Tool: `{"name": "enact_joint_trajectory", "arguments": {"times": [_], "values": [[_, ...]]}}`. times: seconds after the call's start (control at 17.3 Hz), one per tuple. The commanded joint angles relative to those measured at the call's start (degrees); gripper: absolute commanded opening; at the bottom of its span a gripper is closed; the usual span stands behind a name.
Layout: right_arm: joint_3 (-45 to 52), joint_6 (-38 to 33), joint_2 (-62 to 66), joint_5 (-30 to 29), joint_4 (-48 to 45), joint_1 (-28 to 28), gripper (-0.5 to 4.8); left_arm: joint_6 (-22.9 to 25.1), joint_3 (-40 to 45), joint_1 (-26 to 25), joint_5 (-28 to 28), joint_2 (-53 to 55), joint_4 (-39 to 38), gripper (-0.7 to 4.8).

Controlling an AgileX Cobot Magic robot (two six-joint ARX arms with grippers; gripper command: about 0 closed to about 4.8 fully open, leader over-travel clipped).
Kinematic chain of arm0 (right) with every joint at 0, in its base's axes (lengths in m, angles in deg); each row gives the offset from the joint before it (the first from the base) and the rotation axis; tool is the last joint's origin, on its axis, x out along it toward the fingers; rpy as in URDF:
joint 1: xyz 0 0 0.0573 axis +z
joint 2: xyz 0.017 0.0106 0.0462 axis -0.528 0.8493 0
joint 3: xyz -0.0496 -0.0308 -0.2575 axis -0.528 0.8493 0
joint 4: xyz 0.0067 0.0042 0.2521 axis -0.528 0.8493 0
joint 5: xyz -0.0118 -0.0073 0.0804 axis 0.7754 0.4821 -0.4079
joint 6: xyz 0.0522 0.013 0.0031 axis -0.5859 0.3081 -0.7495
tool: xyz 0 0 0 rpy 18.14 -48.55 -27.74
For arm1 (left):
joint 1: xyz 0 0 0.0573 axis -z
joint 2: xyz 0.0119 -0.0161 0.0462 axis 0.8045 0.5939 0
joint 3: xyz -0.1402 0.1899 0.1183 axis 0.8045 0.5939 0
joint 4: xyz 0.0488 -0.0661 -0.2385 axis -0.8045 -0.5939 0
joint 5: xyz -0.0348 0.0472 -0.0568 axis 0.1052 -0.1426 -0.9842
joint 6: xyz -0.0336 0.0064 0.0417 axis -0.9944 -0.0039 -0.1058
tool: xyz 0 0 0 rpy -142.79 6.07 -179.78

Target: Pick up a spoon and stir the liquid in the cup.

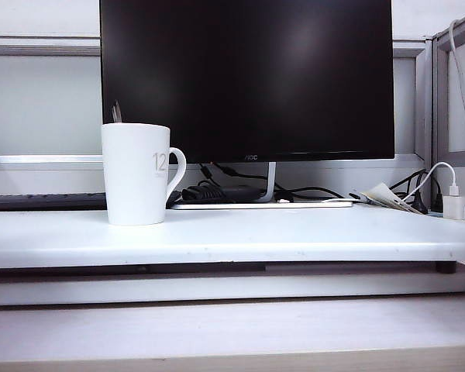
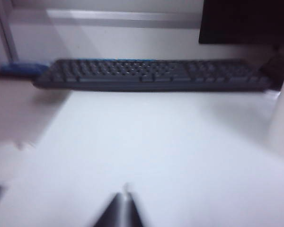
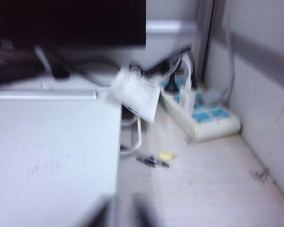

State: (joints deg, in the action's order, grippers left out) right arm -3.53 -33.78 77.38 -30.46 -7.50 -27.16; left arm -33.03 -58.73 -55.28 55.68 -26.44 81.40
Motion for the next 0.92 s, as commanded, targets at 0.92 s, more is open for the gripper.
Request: {"name": "enact_joint_trajectory", "arguments": {"times": [0.92], "values": [[-64.7,-5.0,64.4,-33.9,-8.9,16.9,4.79,-7.8,-35.8,11.7,-24.9,40.4,12.9,4.79]]}}
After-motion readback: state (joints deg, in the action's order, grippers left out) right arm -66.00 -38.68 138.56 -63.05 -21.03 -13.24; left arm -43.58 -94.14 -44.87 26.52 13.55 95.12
